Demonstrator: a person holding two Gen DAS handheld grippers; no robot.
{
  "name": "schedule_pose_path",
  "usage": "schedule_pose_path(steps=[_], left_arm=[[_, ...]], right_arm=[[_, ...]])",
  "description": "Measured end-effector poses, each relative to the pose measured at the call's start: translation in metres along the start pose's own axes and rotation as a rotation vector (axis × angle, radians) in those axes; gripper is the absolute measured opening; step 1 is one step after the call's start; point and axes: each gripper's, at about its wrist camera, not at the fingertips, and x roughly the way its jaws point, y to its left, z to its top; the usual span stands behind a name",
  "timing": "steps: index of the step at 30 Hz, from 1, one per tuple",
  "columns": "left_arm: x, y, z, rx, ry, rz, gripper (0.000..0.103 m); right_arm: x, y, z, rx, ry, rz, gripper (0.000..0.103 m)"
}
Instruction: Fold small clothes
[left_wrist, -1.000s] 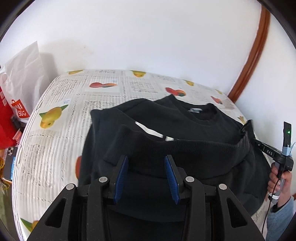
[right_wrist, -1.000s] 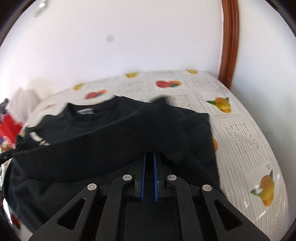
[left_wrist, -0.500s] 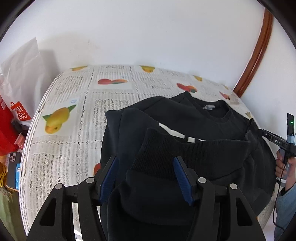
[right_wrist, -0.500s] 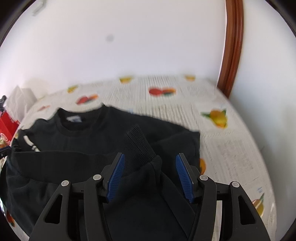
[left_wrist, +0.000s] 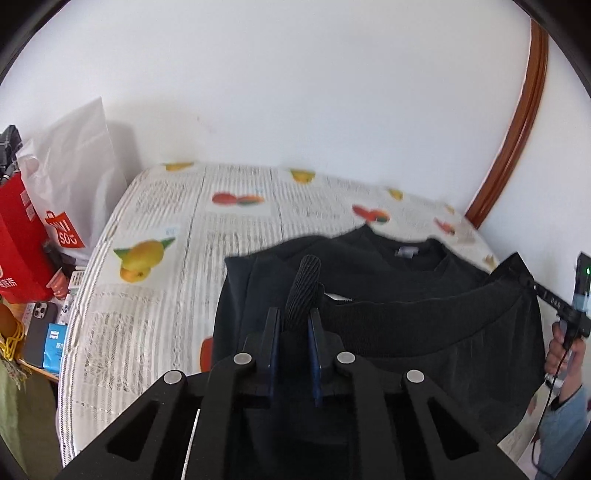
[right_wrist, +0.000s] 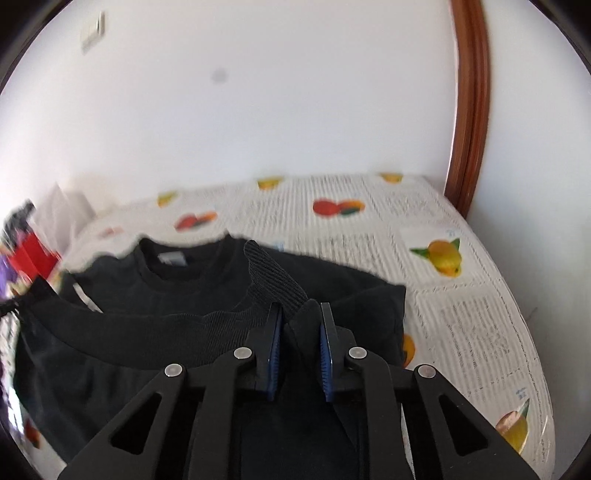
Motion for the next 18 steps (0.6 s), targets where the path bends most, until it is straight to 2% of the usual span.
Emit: schedule_pose_path(steps=[4, 10, 18], left_arm=[[0.004, -0.014, 0.017, 0.013, -0.059, 0.051, 0.013], [0.035, -0.024, 0.028, 0.015, -0.083, 0.071, 0.013], [0.085, -0.011, 0.019, -0.011, -0.008, 0.077, 0.013]], right_arm=[[-0.015, -0.010, 0.017, 0.074, -0.075, 0.019, 0.018], [0.007, -0.016, 0.029, 0.135, -0.062, -0.005, 0.016], [0.065, -0.029, 0.020, 0.160, 0.032, -0.079, 0.016]])
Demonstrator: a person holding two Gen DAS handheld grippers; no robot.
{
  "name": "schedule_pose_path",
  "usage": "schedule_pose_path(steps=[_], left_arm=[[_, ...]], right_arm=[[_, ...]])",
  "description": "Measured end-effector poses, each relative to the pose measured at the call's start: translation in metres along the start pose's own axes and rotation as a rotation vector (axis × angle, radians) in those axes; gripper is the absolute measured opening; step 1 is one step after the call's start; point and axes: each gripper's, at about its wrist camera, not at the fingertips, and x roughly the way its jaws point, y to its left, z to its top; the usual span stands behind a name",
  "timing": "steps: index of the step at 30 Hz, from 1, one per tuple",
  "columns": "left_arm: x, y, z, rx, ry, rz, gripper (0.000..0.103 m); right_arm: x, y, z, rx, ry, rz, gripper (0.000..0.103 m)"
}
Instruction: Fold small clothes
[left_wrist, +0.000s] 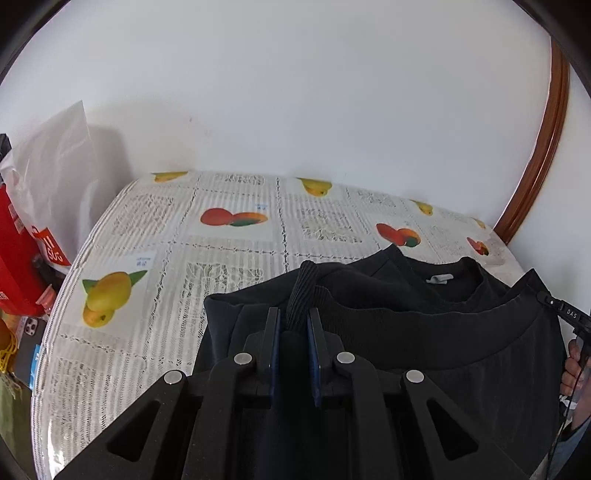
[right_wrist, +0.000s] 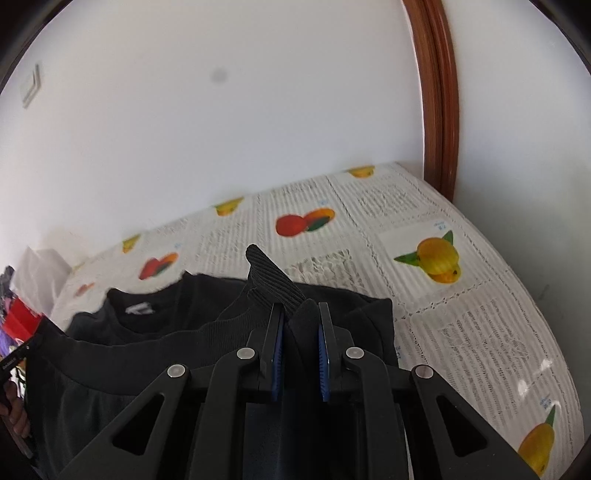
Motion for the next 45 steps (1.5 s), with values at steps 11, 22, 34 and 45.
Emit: schedule_pose_path(steps=[11, 22, 34, 45], left_arm=[[0.021, 0.010, -0.009, -0.023, 0.070, -0.017, 0.019], [-0.009, 0.019, -0.029, -0.014, 0.122, -0.005, 0.029], [-0.070, 0.057, -0.107, -0.006, 0.186, 0.044, 0.040], [-0.134, 0.078, -0.158, -0.046, 0.142, 0.035, 0.049]], right_arm=[[0.041, -0.009, -0.009, -0.009, 0.141, -0.079, 0.028], [-0.011, -0.017, -0.041, -0.159, 0.100, -0.158, 0.044], [-0.084, -0.049, -0.110, -0.107, 0.084, -0.274, 0.050], [-0.141, 0.043, -0.124, -0.150, 0.037, -0.113, 0.052]])
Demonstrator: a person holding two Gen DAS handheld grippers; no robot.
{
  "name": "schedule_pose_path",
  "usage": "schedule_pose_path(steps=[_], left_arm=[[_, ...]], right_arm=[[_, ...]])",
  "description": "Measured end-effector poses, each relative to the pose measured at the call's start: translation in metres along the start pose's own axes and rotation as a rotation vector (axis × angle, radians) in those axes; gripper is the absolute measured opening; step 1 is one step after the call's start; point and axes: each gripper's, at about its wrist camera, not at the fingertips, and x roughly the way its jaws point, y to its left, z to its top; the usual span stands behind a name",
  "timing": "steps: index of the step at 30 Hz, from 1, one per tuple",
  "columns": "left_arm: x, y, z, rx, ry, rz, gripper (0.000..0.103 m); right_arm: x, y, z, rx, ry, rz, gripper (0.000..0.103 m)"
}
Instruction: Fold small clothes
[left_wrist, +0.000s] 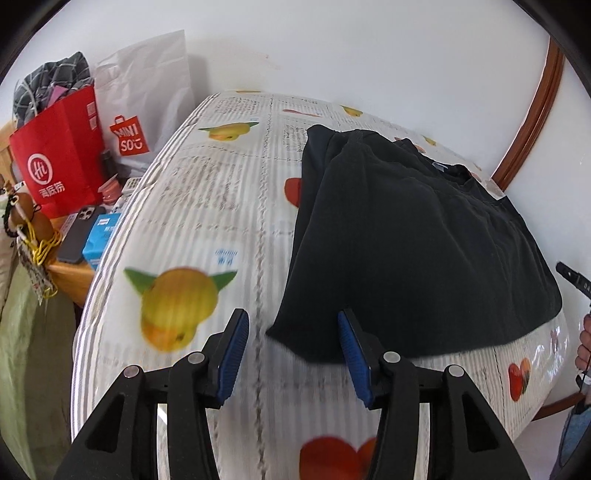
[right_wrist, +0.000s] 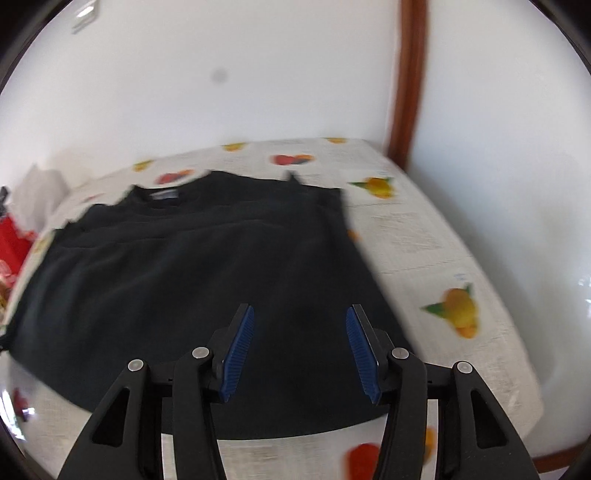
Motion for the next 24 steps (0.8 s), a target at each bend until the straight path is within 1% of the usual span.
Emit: schedule_pose_path(steps=[2, 5, 6, 9, 11, 14, 16, 18, 21, 24], left_arm=[[-0.007, 0.003, -0.008, 0.004, 0.001, 0.012, 0.049], [-0.014, 0.013, -0.024, 0.001, 0.024, 0.078, 0.048], [-0.016, 0.018, -0.028, -0.007, 0.030, 0.089, 0.046], [-0.024, 0.034, -0.041, -0.038, 0.020, 0.076, 0.046], [-0.028, 0.039, -0.046, -0.040, 0.013, 0.080, 0.046], [-0.031, 0.046, -0.052, -0.044, 0.016, 0.098, 0.047], [-0.034, 0.052, -0.056, -0.047, 0.005, 0.080, 0.047], [-0.037, 0.056, -0.059, -0.052, -0.003, 0.062, 0.048], [-0.041, 0.063, -0.061, -0.063, -0.006, 0.027, 0.053], [-0.043, 0.068, -0.062, -0.074, -0.010, -0.013, 0.055]], right_arm=[[-0.003, 0.029, -0.001, -0.030, -0.008, 0.046, 0.052], [0.000, 0.095, -0.006, -0.127, -0.002, 0.114, 0.052], [0.001, 0.112, -0.009, -0.152, 0.001, 0.131, 0.052], [0.000, 0.168, -0.020, -0.225, 0.003, 0.206, 0.053], [0.004, 0.208, -0.029, -0.279, 0.014, 0.263, 0.053], [0.008, 0.250, -0.042, -0.303, 0.045, 0.323, 0.053], [0.012, 0.270, -0.049, -0.324, 0.074, 0.358, 0.053], [0.014, 0.293, -0.061, -0.367, 0.094, 0.367, 0.053], [0.007, 0.314, -0.077, -0.436, 0.082, 0.375, 0.053], [-0.006, 0.336, -0.087, -0.499, 0.074, 0.447, 0.053]])
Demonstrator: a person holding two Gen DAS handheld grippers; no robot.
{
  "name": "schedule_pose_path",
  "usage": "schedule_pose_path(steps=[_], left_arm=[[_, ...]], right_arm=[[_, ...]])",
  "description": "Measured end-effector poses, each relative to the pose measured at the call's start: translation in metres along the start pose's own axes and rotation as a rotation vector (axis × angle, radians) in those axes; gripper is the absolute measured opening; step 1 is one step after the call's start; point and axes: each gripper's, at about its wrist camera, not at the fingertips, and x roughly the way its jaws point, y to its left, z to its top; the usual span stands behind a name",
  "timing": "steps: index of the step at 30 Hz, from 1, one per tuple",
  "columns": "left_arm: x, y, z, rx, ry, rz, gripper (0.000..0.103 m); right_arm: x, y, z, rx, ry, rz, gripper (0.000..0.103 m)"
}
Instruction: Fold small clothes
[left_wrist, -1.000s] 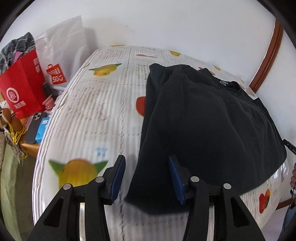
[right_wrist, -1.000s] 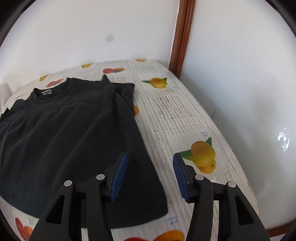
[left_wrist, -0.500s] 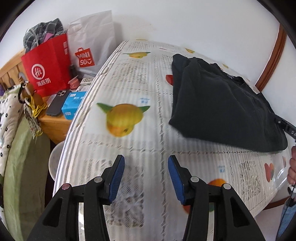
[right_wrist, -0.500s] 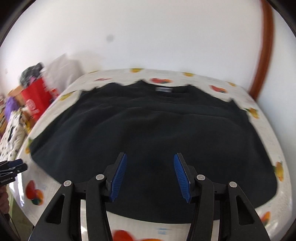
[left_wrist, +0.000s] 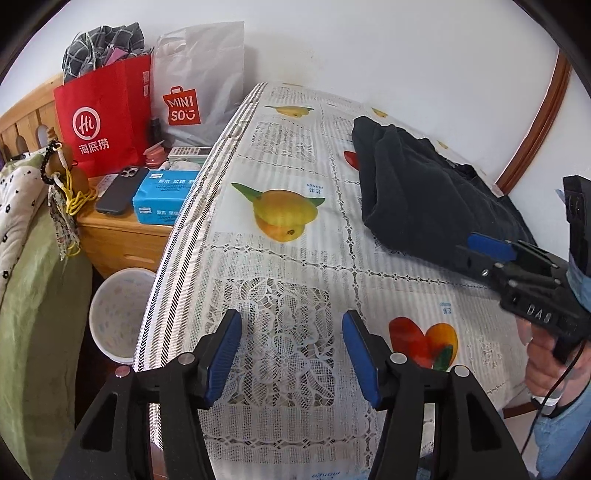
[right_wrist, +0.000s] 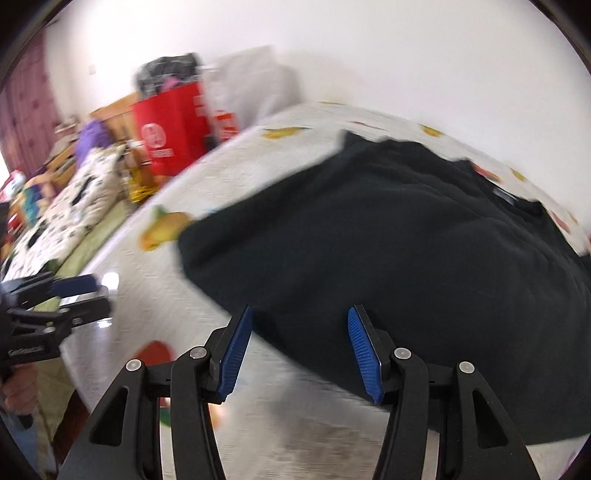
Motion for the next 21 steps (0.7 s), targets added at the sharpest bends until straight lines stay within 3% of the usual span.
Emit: schedule_pose_path(steps=[3, 9, 14, 16, 18, 21], left_arm=[[-0.001, 0.005, 0.000, -0.011, -0.008, -0.010, 0.056], [-0.003, 0.013, -0.002, -0.027, -0.014, -0.044, 0.058], [-0.003, 0.013, -0.002, -0.023, -0.013, -0.046, 0.059], [-0.002, 0.011, -0.002, -0.021, -0.013, -0.040, 0.060], [-0.002, 0.008, -0.001, -0.016, -0.009, -0.035, 0.060], [0.000, -0.007, 0.002, 0.007, -0.006, -0.056, 0.060]], right_arm=[[0.005, 0.021, 0.003, -0.073, -0.003, 0.004, 0.054], [0.030, 0.049, 0.013, -0.150, -0.006, -0.061, 0.061], [0.049, 0.059, 0.021, -0.217, -0.023, -0.142, 0.061], [0.051, 0.059, 0.024, -0.218, -0.059, -0.172, 0.052], [0.051, 0.051, 0.029, -0.179, -0.075, -0.209, 0.023], [0.042, 0.033, 0.037, -0.089, -0.096, -0.139, 0.018]])
